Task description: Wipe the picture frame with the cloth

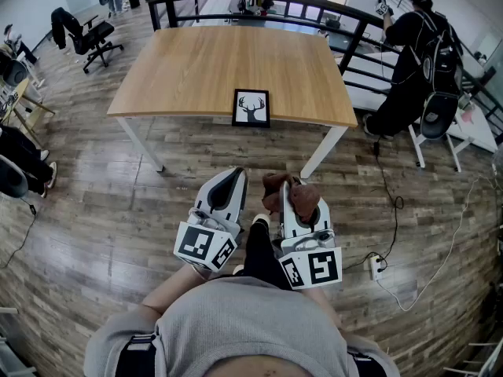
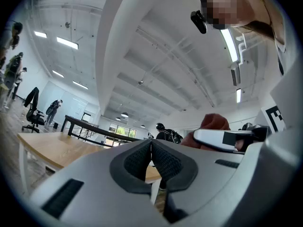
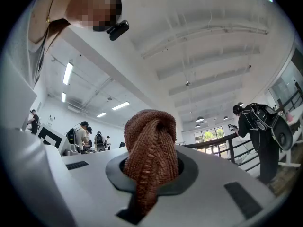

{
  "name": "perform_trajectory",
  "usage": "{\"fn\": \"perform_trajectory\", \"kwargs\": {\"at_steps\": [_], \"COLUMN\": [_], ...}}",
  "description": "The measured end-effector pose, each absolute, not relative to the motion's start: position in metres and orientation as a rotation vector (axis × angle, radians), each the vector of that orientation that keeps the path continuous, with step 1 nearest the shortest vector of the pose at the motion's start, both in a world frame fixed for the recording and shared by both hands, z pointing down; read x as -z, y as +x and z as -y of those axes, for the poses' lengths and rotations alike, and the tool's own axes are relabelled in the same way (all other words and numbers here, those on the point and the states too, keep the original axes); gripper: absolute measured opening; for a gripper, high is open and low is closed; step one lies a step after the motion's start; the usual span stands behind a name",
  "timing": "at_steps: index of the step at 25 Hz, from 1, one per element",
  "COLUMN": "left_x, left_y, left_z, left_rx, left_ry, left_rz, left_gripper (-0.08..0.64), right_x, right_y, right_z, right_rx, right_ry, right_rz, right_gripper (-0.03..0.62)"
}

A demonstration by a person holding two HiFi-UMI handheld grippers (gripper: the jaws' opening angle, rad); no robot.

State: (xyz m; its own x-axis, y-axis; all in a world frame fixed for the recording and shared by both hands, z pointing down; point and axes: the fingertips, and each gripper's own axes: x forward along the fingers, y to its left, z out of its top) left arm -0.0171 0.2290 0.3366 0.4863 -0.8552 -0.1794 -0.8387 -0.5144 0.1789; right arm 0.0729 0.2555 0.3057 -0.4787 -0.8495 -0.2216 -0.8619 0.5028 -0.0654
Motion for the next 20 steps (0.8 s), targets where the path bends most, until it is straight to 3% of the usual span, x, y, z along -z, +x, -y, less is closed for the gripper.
{"fn": "perform_trajectory", "kwargs": {"at_steps": [20], "left_x": [-0.35], "left_y": [-0.024], "left_z": [-0.069], "left_rx": [0.36], "left_ry": [2.59], "left_rz": [1.577], "left_gripper": [0.009], "right_x": [-0.311], "right_y": [0.064], "right_z": [-0.092], "right_rx": [-0.092], "right_ry": [-1.376], "right_rz": [-2.576], "right_gripper": [0.046]}}
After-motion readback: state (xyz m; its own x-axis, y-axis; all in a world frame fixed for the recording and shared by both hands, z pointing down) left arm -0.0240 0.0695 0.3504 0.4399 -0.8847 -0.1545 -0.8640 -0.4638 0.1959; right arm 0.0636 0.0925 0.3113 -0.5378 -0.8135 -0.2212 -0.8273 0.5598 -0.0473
